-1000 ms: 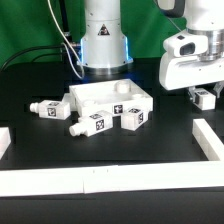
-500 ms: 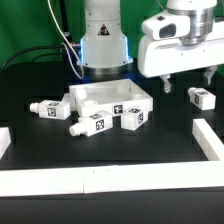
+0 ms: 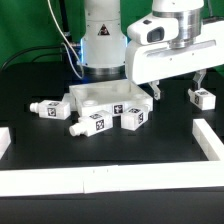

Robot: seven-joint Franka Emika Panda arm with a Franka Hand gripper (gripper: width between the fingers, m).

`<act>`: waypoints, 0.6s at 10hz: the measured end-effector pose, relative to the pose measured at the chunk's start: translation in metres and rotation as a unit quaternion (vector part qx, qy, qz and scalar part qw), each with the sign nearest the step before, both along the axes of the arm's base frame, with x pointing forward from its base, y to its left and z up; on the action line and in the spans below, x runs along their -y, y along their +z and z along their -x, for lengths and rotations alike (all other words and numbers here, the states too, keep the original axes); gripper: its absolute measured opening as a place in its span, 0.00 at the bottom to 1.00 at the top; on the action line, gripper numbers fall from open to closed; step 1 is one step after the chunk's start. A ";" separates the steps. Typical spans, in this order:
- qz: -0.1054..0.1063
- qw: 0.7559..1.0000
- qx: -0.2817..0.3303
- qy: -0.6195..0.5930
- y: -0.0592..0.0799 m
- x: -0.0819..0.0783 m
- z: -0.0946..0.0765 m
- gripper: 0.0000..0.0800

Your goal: Assemble one leg

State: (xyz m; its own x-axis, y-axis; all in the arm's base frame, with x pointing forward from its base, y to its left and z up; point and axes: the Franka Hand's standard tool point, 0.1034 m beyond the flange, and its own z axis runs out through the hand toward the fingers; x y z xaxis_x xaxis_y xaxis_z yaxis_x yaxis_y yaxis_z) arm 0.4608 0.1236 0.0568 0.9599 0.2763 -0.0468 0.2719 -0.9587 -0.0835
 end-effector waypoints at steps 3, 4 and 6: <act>0.014 0.994 -0.006 -0.109 0.015 0.015 -0.019 0.81; 0.012 0.991 -0.015 -0.134 0.012 0.031 -0.022 0.81; 0.007 0.990 -0.015 -0.141 0.011 0.041 -0.023 0.81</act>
Offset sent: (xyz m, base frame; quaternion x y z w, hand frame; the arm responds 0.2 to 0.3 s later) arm 0.0255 -0.0463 0.0054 0.0259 -0.0524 0.1598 0.9854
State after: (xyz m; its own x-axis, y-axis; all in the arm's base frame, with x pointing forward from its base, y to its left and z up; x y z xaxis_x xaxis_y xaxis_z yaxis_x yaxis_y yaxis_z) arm 0.4842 0.0823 0.0674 0.9969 -0.0039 -0.0781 -0.0096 -0.9973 -0.0733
